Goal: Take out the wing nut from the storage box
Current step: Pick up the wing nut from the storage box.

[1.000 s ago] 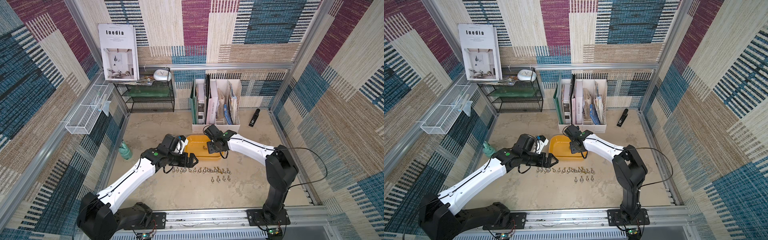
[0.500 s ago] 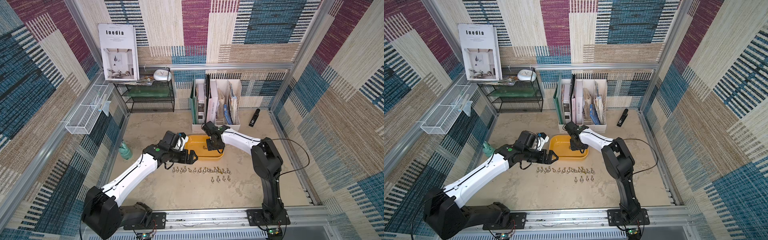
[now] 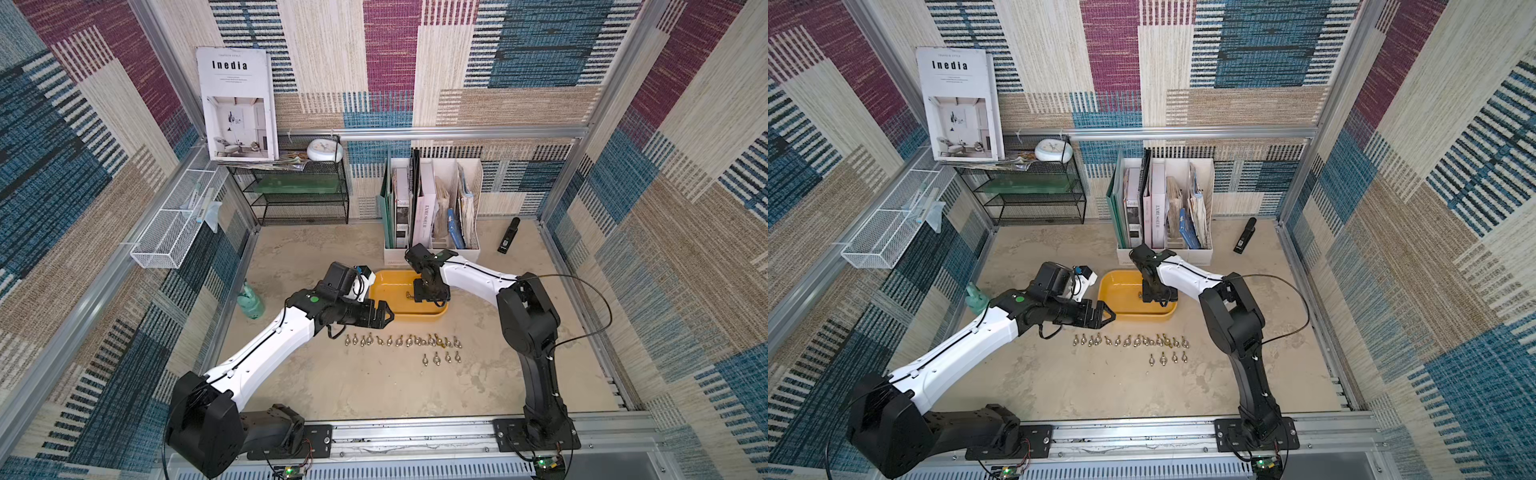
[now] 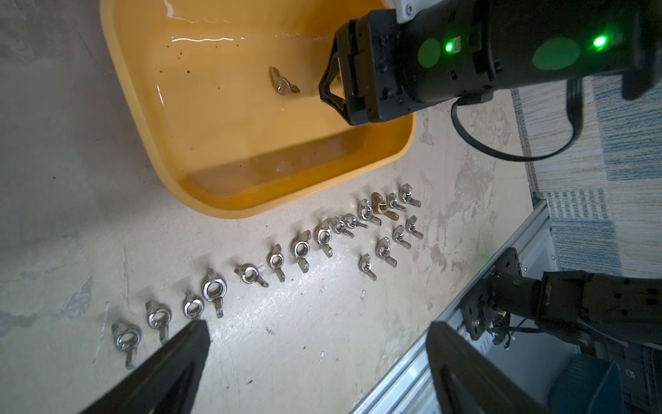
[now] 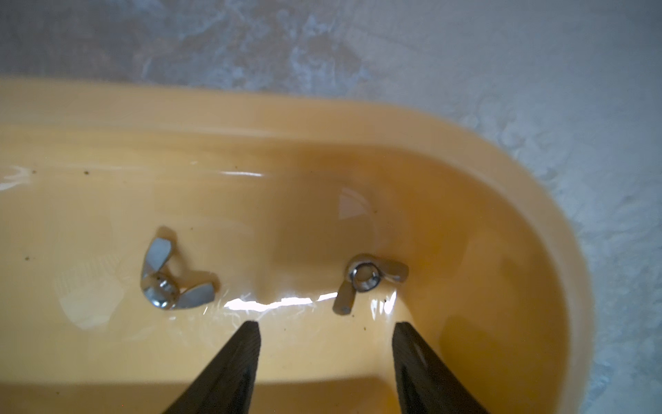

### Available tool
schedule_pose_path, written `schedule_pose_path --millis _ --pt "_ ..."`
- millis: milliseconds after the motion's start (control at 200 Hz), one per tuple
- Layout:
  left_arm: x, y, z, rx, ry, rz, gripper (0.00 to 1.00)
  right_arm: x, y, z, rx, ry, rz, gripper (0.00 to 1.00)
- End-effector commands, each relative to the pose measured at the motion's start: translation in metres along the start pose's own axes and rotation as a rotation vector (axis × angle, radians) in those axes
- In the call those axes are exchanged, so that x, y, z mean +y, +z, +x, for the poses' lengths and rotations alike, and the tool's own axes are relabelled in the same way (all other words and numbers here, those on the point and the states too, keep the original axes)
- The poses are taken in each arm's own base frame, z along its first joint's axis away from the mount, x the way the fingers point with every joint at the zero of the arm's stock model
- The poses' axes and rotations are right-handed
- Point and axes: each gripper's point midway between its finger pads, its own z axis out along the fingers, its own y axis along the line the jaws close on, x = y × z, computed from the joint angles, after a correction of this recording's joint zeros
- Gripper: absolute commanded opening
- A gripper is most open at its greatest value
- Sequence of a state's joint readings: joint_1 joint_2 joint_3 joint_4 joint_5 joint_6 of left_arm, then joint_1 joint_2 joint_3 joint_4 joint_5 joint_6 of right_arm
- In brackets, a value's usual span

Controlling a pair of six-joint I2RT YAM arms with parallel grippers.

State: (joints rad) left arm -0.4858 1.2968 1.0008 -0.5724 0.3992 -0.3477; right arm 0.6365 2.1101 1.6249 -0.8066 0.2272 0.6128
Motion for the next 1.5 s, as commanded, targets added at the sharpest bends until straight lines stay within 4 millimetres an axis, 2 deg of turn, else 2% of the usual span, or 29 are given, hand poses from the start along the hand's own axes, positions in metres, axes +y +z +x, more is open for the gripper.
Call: schedule_pose_path --millis 0,536,736,906,1212,1492 --pt "-0.002 0.0 -0.005 -0.014 0.023 0.015 0.99 -0.004 0.005 0.0 0.013 0.026 0.014 0.65" --pt "0.004 0.0 -0.009 -0.007 0.002 0.003 0.99 -0.001 0.025 -0.022 -0.008 -0.011 0.001 0.66" --pt "0.005 0.0 -0.01 -0.004 -0.002 0.0 0.99 0.001 0.028 -0.028 -0.014 -0.03 -0.006 0.64" --pt "0.005 0.0 -0.011 -0.005 -0.003 0.001 0.99 -0.002 0.027 -0.024 -0.005 -0.032 -0.005 0.57" --pt "-0.003 0.001 -0.012 -0.004 0.002 0.051 0.99 -0.016 0.016 -0.007 0.015 -0.022 0.014 0.54" --pt "-0.01 -0.001 -0.01 -0.002 0.008 0.09 0.99 -0.016 0.017 -0.007 0.01 -0.036 0.015 0.38"
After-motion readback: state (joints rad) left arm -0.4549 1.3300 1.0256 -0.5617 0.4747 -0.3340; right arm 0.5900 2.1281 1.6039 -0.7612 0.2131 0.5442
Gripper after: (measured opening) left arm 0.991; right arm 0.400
